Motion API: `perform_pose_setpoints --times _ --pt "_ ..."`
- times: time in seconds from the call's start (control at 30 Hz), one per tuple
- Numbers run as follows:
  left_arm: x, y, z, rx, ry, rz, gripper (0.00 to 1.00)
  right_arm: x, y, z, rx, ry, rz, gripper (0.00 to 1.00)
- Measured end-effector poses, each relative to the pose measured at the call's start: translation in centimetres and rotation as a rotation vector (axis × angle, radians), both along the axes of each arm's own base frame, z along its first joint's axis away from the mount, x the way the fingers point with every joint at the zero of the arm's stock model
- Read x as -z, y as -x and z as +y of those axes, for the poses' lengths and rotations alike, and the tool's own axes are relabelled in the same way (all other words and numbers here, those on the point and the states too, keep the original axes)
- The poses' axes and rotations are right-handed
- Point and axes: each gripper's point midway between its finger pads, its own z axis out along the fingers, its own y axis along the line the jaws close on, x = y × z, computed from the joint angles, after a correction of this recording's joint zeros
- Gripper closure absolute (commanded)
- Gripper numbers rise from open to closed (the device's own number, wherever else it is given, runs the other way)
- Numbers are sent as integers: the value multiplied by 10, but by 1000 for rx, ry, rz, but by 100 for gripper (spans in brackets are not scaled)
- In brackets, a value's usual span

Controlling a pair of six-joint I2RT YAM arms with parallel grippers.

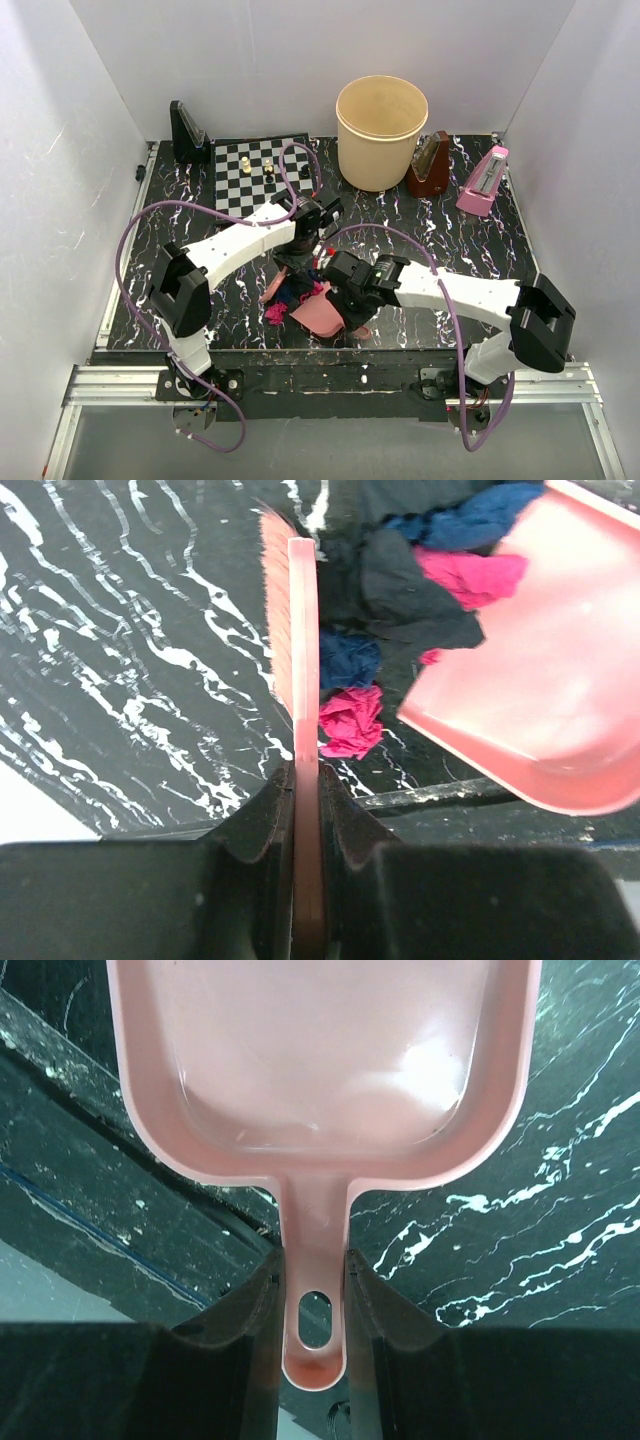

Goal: Sweep away the paper scraps from the table

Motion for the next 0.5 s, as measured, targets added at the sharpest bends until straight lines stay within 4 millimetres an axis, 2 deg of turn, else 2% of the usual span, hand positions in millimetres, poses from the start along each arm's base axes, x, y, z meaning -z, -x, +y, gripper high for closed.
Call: perform_pose_setpoints --times 0.3,0.5 --pt "5 11 -23 76 123 106 100 -1 -17 9 -17 -37 -44 99" --pt "-14 22 -37 84 260 128 100 -2 -24 6 -6 -65 -98 99"
